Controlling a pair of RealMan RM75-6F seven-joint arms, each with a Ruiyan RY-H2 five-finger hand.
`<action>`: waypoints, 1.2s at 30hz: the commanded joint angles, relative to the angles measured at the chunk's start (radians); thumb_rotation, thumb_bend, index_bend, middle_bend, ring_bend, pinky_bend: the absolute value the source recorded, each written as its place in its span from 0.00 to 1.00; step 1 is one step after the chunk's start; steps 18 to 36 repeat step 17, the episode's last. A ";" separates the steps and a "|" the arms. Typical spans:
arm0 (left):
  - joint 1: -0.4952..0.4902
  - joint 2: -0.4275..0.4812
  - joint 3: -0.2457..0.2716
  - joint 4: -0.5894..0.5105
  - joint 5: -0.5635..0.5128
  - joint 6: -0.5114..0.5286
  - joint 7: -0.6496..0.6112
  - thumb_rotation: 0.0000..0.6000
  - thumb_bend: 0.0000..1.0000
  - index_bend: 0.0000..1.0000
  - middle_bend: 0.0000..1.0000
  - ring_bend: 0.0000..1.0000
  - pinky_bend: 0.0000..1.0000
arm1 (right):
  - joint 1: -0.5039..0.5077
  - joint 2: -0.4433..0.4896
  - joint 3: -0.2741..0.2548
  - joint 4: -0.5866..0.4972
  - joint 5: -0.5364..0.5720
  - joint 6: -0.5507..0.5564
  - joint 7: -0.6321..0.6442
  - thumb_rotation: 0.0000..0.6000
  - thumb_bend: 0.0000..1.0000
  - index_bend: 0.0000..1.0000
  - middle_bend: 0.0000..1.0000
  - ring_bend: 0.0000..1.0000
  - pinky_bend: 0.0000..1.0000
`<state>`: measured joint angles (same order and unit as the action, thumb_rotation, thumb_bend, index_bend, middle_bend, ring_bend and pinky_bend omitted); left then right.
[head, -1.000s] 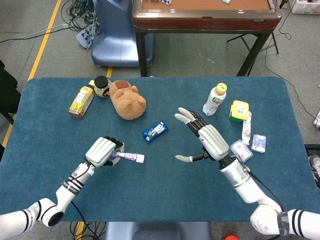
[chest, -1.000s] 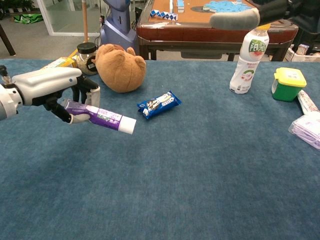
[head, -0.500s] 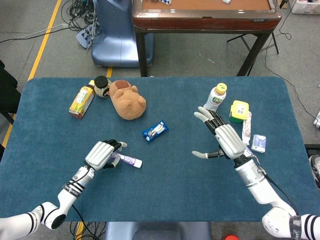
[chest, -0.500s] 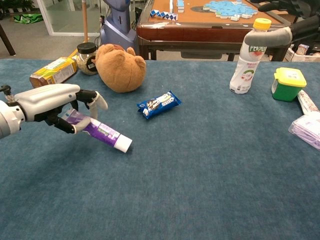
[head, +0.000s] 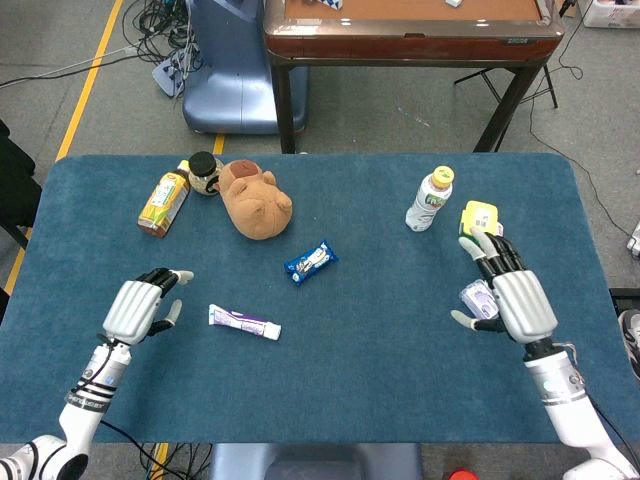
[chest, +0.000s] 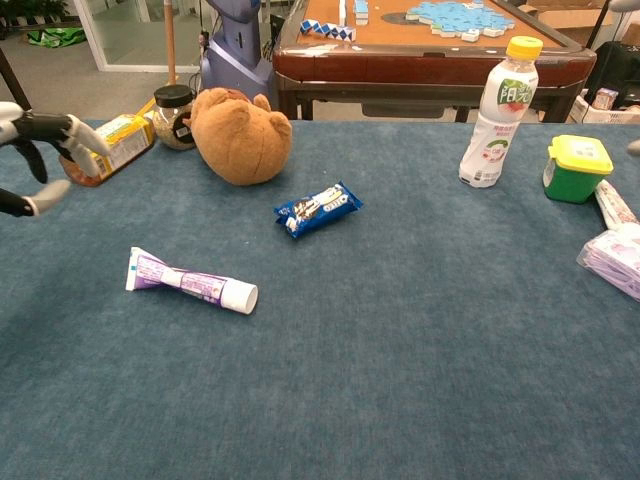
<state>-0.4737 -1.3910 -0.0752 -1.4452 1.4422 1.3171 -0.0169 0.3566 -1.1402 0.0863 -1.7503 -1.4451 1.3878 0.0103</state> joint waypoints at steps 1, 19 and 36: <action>0.064 0.034 0.006 -0.028 -0.007 0.079 0.028 1.00 0.48 0.29 0.35 0.26 0.38 | -0.066 -0.019 -0.036 0.029 -0.001 0.062 -0.048 1.00 0.03 0.00 0.02 0.00 0.00; 0.279 0.089 0.074 -0.155 0.017 0.287 0.126 1.00 0.48 0.33 0.36 0.26 0.37 | -0.237 0.005 -0.098 0.025 0.013 0.156 -0.068 1.00 0.05 0.00 0.08 0.00 0.00; 0.279 0.089 0.074 -0.155 0.017 0.287 0.126 1.00 0.48 0.33 0.36 0.26 0.37 | -0.237 0.005 -0.098 0.025 0.013 0.156 -0.068 1.00 0.05 0.00 0.08 0.00 0.00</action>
